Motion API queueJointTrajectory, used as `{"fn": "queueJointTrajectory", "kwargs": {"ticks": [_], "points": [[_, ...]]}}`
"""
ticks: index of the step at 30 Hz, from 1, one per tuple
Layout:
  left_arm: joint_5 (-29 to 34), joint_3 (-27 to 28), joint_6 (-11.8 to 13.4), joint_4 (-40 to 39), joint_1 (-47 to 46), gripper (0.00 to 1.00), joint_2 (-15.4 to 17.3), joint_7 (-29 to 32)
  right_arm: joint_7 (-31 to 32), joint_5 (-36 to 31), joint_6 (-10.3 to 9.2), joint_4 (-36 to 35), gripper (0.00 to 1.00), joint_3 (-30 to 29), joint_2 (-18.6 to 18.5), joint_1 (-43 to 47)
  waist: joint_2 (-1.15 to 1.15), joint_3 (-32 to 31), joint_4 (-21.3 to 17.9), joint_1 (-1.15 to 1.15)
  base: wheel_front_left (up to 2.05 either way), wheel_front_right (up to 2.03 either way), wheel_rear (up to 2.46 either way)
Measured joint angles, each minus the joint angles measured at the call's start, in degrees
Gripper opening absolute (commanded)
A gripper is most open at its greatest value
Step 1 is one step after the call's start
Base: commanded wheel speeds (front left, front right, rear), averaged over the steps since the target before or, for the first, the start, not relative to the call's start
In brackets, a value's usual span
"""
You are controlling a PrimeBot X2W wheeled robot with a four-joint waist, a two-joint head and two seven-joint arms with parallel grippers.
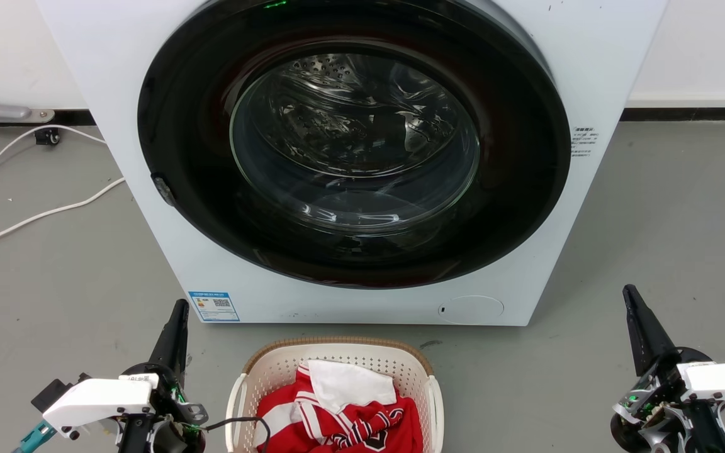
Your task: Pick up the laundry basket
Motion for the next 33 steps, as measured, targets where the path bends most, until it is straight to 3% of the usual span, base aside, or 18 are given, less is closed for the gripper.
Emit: {"fn": "queueJointTrajectory", "kwargs": {"ticks": [16,17,27,33], "points": [[0.0,0.02,0.0,0.0,0.0,0.0,0.0,-0.01,0.0,0.0,0.0,0.0,0.0,0.02,0.0,0.0,0.0,0.0,0.0,0.0,0.0,0.0,0.0],[0.0,-0.01,0.01,0.07,0.01,1.0,-0.01,-0.01,0.0,0.0,0.0,0.05,1.0,0.0,0.01,0.01,0.0,0.0,0.0,0.0,0.0,0.0,0.0],[1.88,-0.44,0.09,1.32,2.4,1.0,-0.29,-1.74,-1.64,-1.92,-0.02,2.18,1.0,-0.13,0.22,2.52,0.0,0.06,0.01,0.0,0.0,0.0,0.0],[7.9,-0.16,0.1,-0.27,2.4,1.0,-0.29,-3.32,-3.28,-8.89,-0.02,-0.1,1.0,-0.42,0.22,2.52,0.0,0.16,0.02,0.0,0.0,0.0,0.0]]}}
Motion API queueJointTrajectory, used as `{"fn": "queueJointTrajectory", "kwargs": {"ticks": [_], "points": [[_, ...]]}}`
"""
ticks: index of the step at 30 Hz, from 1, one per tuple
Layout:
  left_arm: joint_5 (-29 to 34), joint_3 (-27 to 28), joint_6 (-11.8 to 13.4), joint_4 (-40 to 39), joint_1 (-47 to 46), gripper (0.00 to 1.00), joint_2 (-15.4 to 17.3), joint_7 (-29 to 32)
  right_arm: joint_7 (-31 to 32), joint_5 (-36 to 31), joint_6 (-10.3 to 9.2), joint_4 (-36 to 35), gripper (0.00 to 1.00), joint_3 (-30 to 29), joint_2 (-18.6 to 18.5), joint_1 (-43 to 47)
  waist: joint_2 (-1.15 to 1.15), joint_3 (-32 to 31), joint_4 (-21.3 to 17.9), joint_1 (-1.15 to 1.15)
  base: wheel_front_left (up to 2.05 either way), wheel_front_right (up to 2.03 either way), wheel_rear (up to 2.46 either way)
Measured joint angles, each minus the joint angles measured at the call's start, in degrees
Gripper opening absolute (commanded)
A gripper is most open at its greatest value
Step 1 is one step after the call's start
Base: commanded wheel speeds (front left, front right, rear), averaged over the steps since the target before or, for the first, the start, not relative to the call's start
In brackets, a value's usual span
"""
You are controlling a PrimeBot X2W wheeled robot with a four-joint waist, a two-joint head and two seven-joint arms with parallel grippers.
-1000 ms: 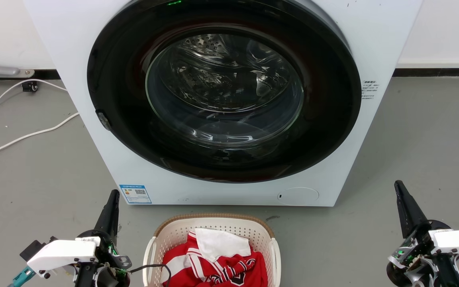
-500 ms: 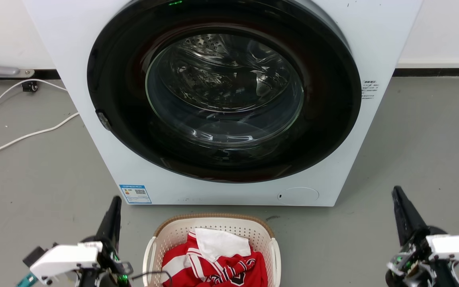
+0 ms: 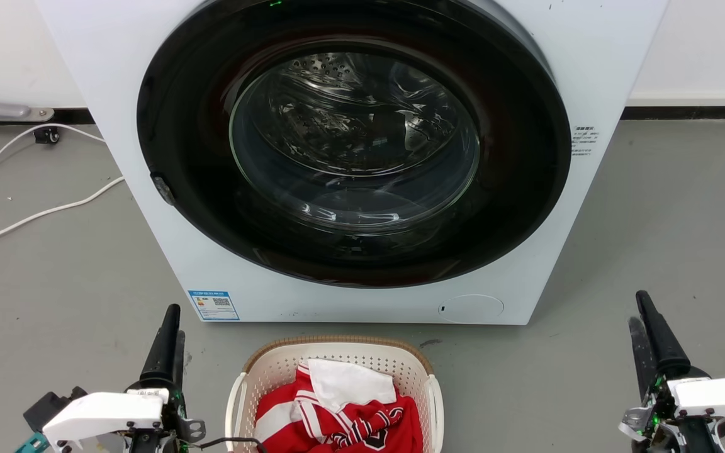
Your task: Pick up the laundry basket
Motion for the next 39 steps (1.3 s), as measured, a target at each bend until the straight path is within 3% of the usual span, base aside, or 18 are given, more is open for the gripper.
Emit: {"fn": "queueJointTrajectory", "kwargs": {"ticks": [17,39], "points": [[20.3,-1.78,3.48,-4.74,0.33,1.0,0.01,-4.04,-4.13,-25.13,0.0,-5.48,1.0,1.21,0.0,1.41,0.0,0.22,0.0,0.0,0.0,0.0,0.0],[38.73,-2.86,3.52,-7.92,2.07,1.0,0.05,-8.51,-8.37,-46.95,0.01,-9.8,1.0,2.88,-0.01,3.49,0.0,0.3,0.08,0.0,0.0,0.0,0.0]]}}
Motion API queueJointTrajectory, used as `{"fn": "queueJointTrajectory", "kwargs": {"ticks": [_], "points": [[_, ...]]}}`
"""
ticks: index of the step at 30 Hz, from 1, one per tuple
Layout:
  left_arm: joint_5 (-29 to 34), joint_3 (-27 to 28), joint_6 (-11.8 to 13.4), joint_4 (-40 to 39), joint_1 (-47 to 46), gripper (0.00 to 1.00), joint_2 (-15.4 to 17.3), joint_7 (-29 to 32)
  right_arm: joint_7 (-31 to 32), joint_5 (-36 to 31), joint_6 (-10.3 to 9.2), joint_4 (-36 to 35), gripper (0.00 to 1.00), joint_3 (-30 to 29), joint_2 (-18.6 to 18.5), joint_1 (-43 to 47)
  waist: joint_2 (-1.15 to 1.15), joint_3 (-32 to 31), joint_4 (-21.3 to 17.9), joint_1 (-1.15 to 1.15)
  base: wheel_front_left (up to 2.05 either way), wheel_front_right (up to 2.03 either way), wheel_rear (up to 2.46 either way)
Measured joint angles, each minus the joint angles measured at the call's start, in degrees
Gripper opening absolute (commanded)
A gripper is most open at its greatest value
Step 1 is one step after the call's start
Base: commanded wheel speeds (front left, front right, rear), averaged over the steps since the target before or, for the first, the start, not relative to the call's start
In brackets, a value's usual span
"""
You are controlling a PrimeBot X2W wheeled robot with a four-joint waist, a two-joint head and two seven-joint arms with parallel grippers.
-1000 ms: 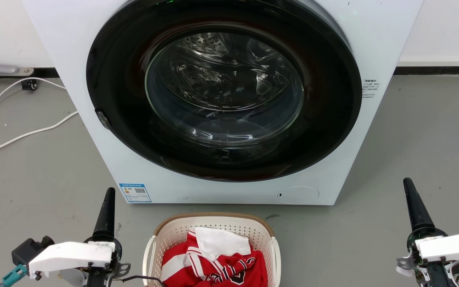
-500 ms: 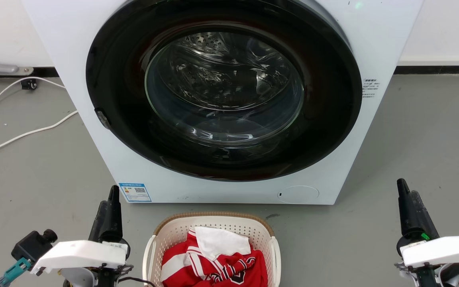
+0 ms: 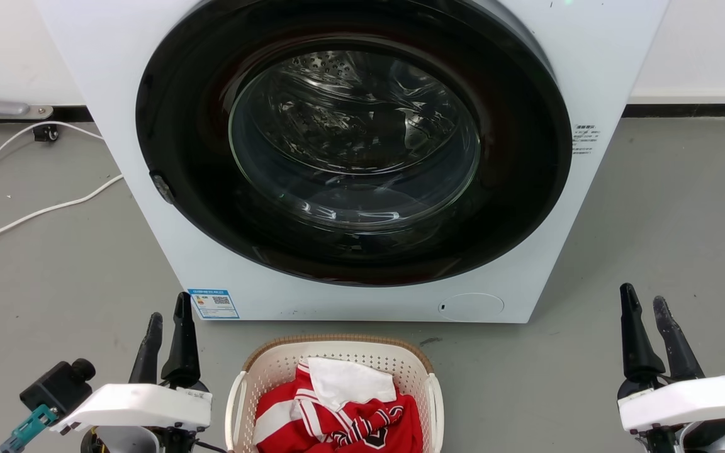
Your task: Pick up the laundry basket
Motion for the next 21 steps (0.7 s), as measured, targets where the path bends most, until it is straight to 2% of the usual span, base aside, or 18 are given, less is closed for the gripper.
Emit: {"fn": "queueJointTrajectory", "kwargs": {"ticks": [21], "points": [[14.47,-0.99,0.02,-1.46,1.36,1.0,0.04,-3.27,-3.49,-14.45,0.0,-1.66,1.0,0.42,-0.03,1.8,0.0,-0.04,0.12,0.0,0.0,0.0,0.0]]}}
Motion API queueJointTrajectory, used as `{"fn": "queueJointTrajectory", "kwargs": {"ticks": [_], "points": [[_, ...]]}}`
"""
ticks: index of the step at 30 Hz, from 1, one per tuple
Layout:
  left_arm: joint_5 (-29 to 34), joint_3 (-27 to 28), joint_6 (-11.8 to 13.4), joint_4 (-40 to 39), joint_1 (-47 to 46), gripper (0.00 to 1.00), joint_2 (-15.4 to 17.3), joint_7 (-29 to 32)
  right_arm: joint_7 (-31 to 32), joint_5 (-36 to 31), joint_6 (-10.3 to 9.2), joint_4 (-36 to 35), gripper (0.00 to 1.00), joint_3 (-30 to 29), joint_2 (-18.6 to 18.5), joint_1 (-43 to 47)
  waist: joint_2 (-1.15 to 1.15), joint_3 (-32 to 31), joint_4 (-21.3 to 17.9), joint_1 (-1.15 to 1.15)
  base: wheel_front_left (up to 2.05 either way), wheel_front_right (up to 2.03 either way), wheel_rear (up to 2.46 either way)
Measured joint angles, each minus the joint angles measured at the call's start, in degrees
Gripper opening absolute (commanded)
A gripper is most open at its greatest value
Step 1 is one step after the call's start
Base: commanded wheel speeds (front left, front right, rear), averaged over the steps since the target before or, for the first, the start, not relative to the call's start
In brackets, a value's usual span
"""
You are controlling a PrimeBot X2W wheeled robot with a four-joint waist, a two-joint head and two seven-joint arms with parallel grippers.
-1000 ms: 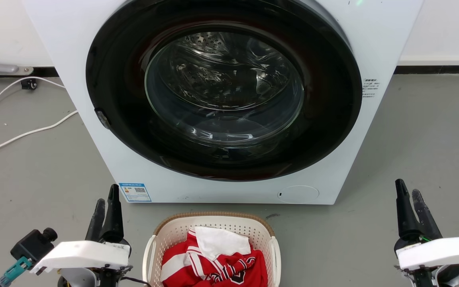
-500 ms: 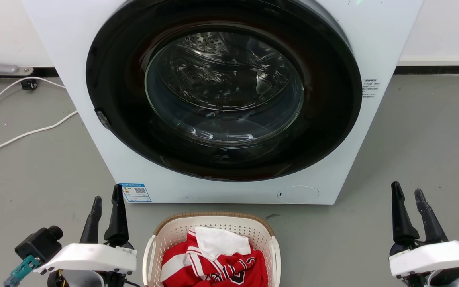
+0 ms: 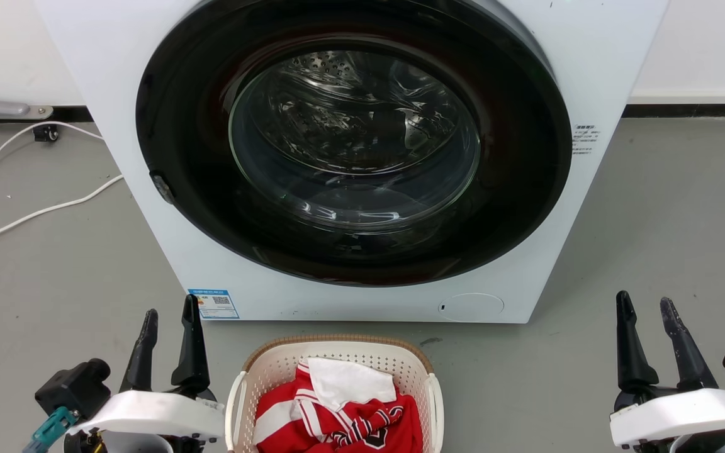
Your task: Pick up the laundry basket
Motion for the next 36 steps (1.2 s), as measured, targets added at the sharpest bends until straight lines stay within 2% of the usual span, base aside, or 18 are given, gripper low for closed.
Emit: {"fn": "queueJointTrajectory", "kwargs": {"ticks": [36], "points": [[18.5,-0.49,0.44,-0.68,2.28,1.0,0.07,-4.63,-4.55,-17.71,0.01,-2.56,1.0,-0.19,-0.08,2.15,0.0,-0.03,0.01,0.0,0.0,0.0,0.0]]}}
